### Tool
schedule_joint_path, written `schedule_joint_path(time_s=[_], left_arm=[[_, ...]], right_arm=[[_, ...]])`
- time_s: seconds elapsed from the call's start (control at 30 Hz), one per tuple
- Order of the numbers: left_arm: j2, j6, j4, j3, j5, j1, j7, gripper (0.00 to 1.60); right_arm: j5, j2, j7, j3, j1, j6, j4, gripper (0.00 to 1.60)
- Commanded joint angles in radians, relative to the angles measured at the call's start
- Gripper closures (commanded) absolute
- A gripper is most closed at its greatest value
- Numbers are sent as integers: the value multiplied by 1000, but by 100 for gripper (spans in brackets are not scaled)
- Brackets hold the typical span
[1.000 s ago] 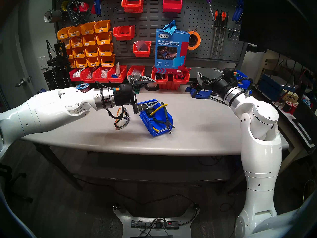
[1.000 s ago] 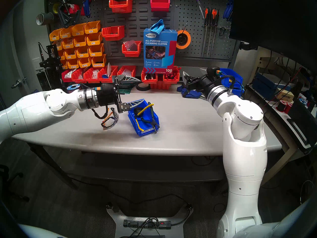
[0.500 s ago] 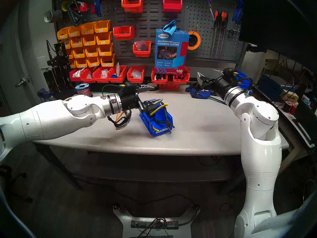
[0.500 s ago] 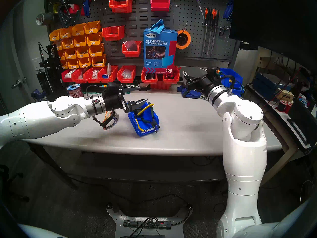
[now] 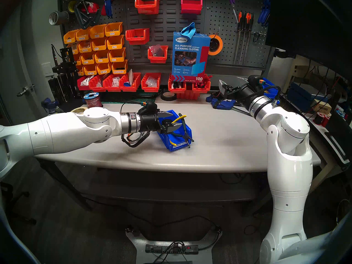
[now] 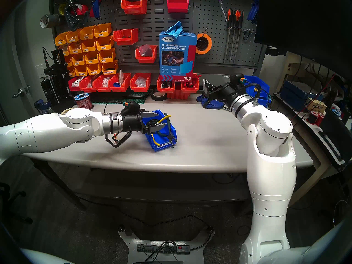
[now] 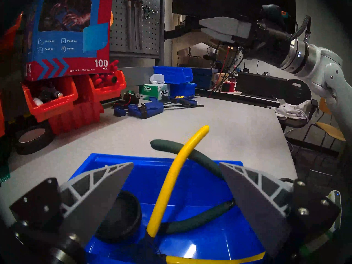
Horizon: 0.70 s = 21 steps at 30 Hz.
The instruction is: Take out tools from the storage box
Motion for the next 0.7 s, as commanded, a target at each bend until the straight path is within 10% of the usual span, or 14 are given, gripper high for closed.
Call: schedule_joint_path(time_s=[0.0, 0.4, 0.67], left_arm=[[-45, 13, 15, -14, 8, -22, 18, 0], [-98, 30, 41, -4, 32, -1, 54, 8], [-112, 29, 50, -6, 36, 5, 54, 141]], right_arm=[[1, 0, 1, -1, 13, 1, -13, 0], [-4, -6, 6, 1, 14, 2, -13, 0], [-8, -9, 10, 3, 15, 3, -13, 0]])
